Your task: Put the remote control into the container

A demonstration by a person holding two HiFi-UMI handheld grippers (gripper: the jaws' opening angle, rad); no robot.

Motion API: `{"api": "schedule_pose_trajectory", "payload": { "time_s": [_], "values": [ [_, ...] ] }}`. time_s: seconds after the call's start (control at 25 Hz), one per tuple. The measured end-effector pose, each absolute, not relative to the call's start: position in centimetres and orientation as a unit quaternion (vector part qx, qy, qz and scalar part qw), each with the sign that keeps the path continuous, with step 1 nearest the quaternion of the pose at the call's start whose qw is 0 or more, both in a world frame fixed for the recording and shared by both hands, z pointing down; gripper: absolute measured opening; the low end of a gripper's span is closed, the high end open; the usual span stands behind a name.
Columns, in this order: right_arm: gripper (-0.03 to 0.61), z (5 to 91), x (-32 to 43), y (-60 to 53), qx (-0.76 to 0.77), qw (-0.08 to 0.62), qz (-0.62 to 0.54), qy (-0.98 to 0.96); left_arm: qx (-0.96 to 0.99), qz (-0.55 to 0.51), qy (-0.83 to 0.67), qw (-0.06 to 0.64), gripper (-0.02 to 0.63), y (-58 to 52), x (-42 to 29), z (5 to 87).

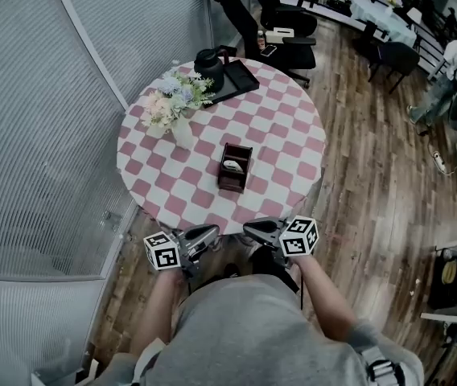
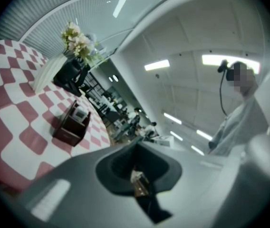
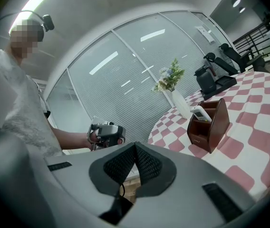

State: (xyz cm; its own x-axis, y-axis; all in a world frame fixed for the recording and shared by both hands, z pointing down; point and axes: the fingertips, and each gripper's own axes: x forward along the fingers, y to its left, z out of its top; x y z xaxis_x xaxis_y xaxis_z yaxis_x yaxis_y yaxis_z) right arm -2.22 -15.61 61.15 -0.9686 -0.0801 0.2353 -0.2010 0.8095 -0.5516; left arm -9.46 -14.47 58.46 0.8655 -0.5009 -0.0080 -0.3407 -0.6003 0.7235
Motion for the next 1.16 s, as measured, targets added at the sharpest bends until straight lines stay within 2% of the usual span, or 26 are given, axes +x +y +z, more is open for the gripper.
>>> {"api": "schedule_pose_trajectory", "payload": {
  "time_s": [1.16],
  "values": [
    [0.017, 61.01, -2.98, -15.68, 0.059, 0.107, 0.294, -0.948, 0.890, -0.093, -0.229, 0.383, 0.000, -14.32, -9.27, 58.14]
  ]
}}
